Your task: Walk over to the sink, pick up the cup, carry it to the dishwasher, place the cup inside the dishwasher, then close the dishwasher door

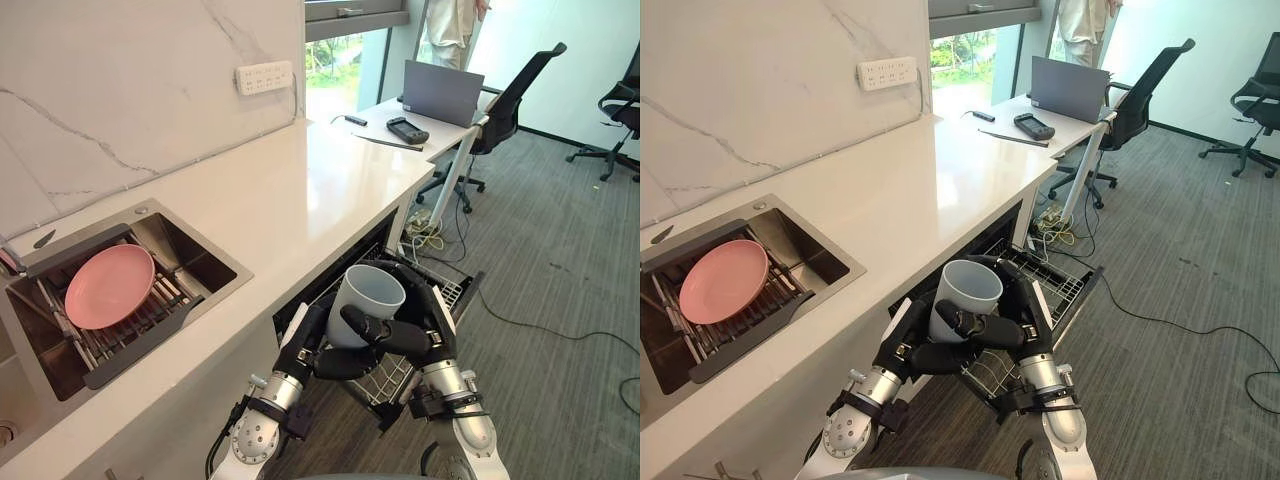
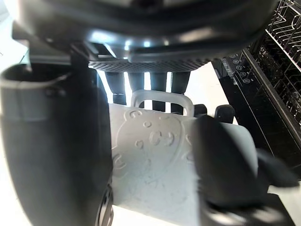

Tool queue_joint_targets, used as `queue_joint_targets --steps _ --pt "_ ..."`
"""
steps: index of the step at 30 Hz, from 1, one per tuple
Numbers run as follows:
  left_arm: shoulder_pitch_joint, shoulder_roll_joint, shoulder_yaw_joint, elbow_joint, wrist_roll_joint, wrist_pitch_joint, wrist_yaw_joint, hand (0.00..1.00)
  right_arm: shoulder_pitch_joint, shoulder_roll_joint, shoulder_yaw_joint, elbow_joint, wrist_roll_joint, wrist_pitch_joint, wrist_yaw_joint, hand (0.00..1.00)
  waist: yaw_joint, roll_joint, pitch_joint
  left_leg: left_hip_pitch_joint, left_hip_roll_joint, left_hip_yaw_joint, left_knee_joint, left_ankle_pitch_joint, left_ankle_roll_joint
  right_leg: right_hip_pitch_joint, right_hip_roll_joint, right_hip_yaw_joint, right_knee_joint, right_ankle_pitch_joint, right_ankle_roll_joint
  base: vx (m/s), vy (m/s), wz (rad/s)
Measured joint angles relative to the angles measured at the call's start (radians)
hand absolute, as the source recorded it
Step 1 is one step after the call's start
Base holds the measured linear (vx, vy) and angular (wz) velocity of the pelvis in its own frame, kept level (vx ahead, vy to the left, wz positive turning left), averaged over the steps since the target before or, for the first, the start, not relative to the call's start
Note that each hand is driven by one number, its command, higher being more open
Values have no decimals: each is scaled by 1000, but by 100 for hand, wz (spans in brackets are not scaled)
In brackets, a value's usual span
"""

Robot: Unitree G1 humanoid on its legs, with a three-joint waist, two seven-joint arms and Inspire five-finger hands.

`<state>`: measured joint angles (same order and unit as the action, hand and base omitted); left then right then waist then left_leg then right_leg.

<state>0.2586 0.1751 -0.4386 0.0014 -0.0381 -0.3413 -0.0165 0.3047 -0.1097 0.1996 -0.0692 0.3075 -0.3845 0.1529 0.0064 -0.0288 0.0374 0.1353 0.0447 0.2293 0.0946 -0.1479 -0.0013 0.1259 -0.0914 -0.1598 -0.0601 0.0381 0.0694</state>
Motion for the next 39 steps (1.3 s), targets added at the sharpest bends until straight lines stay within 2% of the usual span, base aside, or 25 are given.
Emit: queue_joint_targets --steps 6,11,15,20,23,30,34,39 --pt "3 -2 9 -27 -1 13 13 100 -15 11 -35 0 -64 -4 -3 0 5 -4 2 -1 0 -1 -1 0 0 -1 0 -1 0 0 0 0 0 0" --pt "11 -45 107 -42 -30 13 22 100 -21 19 -101 -2 -98 -7 -28 0 7 -11 7 -1 0 -1 -2 0 0 0 0 -1 0 0 0 0 0 0" --pt "20 -43 173 -43 -57 13 34 100 -21 16 -168 -10 -117 -7 -53 0 7 -10 9 -2 -1 -1 -4 0 0 -2 0 0 0 0 0 0 0 0" --pt "26 -43 205 -43 -66 13 31 100 -21 4 -203 -49 -164 -11 -65 0 7 -11 10 -3 -1 -1 -5 0 0 -3 0 3 0 0 0 0 0 0" --pt "26 -43 207 -43 -92 13 5 100 -21 3 -210 -58 -176 -13 -61 0 6 -11 13 -3 -1 -1 -5 0 0 -4 0 3 0 0 0 0 0 0" --pt "38 -38 215 -43 -166 15 -144 100 -21 -8 -238 -58 -176 -13 -58 0 5 -13 26 -4 -1 2 -5 0 0 -7 0 7 0 0 0 0 0 0" --pt "58 -33 209 -41 -173 50 -228 100 -21 -21 -243 -58 -176 -13 -38 0 4 -12 27 -6 -1 7 -7 -1 0 -13 0 12 0 0 0 0 0 -3" --pt "93 -15 193 2 -171 104 -251 100 -21 -43 -267 -56 -175 -13 -11 0 3 -12 28 -13 -1 8 -7 -1 0 -20 1 13 0 0 1 0 0 0"
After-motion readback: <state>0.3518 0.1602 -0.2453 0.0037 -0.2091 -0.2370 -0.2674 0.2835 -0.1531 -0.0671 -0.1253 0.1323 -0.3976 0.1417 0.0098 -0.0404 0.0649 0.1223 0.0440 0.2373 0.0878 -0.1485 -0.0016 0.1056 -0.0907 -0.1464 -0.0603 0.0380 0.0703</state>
